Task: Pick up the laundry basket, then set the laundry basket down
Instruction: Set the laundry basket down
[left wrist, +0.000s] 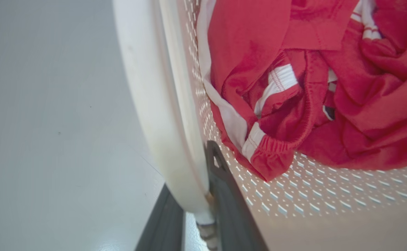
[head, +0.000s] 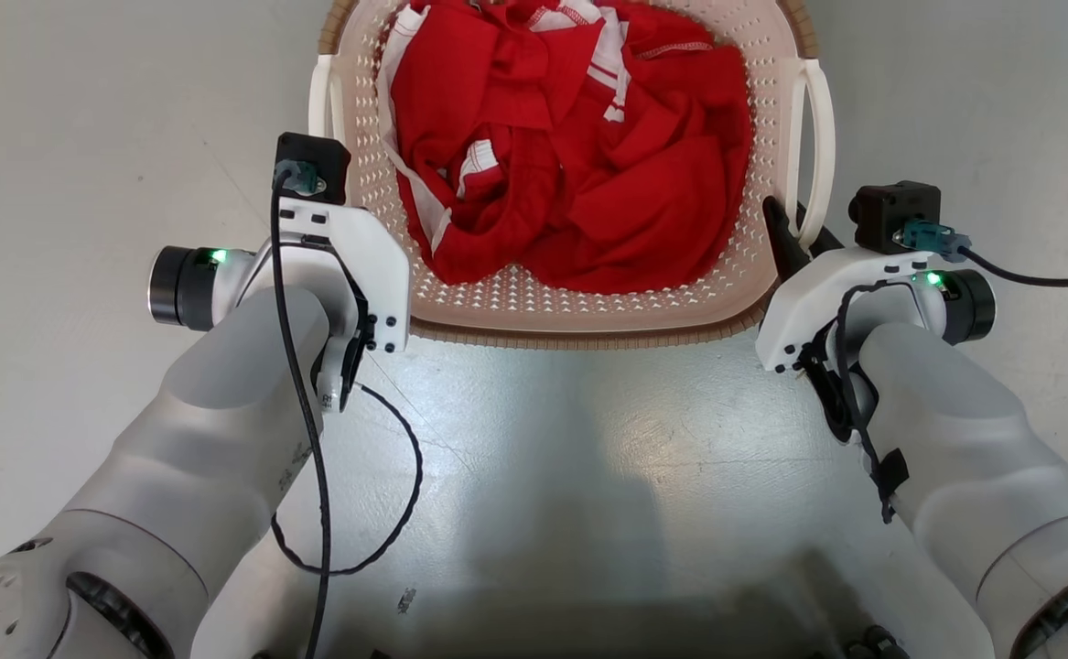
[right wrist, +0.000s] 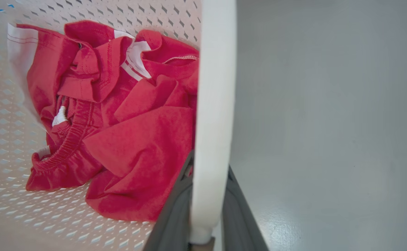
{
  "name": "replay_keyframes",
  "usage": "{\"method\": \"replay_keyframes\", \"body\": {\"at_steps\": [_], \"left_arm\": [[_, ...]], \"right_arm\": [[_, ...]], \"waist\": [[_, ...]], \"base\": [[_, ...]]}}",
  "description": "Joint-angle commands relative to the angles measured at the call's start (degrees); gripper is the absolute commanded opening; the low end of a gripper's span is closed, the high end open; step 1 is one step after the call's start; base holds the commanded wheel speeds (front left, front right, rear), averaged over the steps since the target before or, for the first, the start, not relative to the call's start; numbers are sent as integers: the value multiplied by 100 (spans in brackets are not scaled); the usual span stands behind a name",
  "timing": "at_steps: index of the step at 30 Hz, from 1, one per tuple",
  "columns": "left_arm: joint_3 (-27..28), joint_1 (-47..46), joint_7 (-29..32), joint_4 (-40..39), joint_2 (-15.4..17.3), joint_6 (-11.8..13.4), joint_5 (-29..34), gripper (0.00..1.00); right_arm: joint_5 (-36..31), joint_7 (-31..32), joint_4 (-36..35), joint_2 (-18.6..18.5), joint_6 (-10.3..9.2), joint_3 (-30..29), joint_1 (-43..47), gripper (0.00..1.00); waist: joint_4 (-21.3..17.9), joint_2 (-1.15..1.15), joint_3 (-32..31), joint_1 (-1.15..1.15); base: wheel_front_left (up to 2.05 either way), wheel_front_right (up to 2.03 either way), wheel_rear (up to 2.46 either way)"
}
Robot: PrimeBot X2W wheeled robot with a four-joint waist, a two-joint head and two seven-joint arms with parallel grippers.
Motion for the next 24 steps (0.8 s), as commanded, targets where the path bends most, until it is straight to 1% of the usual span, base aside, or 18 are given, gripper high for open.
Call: {"method": "replay_keyframes", "body": {"at_steps": [1, 13, 14, 16, 17, 18, 20, 21, 22, 23, 24], "left_arm": [[55, 96, 35, 48, 359, 178, 5, 0], [40, 131, 77, -153, 442, 294, -11, 0], [43, 135, 72, -170, 447, 307, -13, 0], [50, 139, 58, -203, 457, 332, -17, 0], [56, 141, 43, -217, 461, 345, -19, 7], [61, 149, 30, -230, 463, 353, -23, 21], [71, 175, 5, -249, 464, 370, -36, 45], [74, 186, -17, -257, 468, 381, -35, 54], [74, 186, -17, -257, 468, 381, -35, 54], [75, 195, -38, -264, 473, 390, -33, 65], [73, 203, -57, -272, 475, 396, -30, 74]], "right_arm": [[25, -31, -22, -15, 18, 115, 363, 0], [242, -29, 87, -15, 18, 363, 241, 0], [255, -41, 106, -15, 18, 368, 227, 3], [281, -60, 127, -15, 18, 387, 205, 30], [300, -64, 126, -15, 18, 400, 199, 44], [326, -43, 108, -15, 18, 427, 204, 50], [361, -42, 107, -15, 18, 463, 192, 73], [376, -49, 108, -15, 18, 478, 185, 81], [376, -49, 108, -15, 18, 478, 185, 81], [392, -54, 105, -15, 18, 495, 180, 90], [409, -60, 104, -15, 18, 509, 175, 97]], "waist": [[-1, 0, -7, 0], [-15, 0, 57, 0], [-17, 0, 62, 0], [-19, 0, 79, 0], [-20, 0, 86, 0], [-21, 0, 90, 0], [-30, 0, 95, 0], [-36, 0, 101, 0], [-36, 0, 101, 0], [-41, 0, 107, 0], [-43, 0, 114, 0]], "base": [[0, 0, 0], [0, 0, 0], [0, 0, 0], [0, 0, 0], [0, 0, 0], [0, 0, 0], [0, 0, 0], [0, 0, 0], [0, 0, 0], [0, 0, 0], [0, 0, 0]]}}
